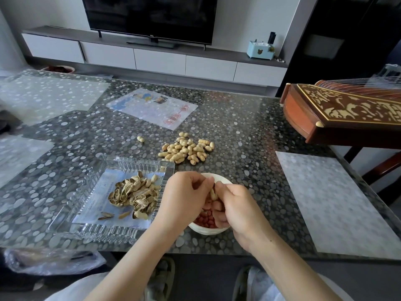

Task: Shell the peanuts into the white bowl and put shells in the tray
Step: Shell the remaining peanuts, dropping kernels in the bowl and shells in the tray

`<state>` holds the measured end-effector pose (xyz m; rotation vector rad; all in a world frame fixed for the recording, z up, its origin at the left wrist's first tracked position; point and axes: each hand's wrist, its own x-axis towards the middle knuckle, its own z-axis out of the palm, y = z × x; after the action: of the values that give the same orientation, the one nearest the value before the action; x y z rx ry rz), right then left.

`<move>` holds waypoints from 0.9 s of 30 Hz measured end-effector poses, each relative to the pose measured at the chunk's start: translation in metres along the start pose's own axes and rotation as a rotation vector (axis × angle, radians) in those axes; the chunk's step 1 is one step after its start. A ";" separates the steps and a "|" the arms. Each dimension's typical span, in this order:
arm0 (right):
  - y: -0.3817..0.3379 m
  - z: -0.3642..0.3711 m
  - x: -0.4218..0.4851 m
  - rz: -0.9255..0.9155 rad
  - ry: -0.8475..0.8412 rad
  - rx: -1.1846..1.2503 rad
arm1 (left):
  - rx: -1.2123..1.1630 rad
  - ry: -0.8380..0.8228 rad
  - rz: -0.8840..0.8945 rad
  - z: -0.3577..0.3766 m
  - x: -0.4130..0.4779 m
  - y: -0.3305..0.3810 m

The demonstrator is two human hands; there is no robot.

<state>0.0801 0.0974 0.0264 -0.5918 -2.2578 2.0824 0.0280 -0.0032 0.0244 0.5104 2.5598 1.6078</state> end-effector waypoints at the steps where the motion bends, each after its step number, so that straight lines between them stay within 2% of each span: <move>1: 0.001 0.001 0.000 -0.051 0.021 -0.092 | 0.030 -0.010 0.003 0.001 0.000 -0.001; 4: 0.002 0.002 0.000 -0.306 0.115 -0.396 | 0.011 -0.021 -0.011 0.000 0.000 -0.003; 7: 0.002 0.001 0.001 -0.391 0.144 -0.486 | -0.214 -0.042 -0.117 -0.004 0.001 -0.003; 11: 0.003 0.004 0.001 -0.317 0.175 -0.393 | -0.078 0.011 -0.046 -0.005 -0.001 0.000; 18: 0.006 0.006 0.006 -0.017 0.169 -0.209 | 0.049 0.044 -0.032 0.000 -0.001 -0.001; 23: 0.003 0.006 0.009 0.008 0.132 -0.155 | 0.057 0.071 -0.033 -0.001 -0.001 -0.002; 27: -0.003 0.001 0.008 0.055 0.055 -0.015 | -0.024 0.009 -0.067 -0.004 0.001 -0.004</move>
<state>0.0718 0.0980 0.0269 -0.7111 -2.2542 2.0479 0.0253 -0.0082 0.0228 0.4114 2.5315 1.6204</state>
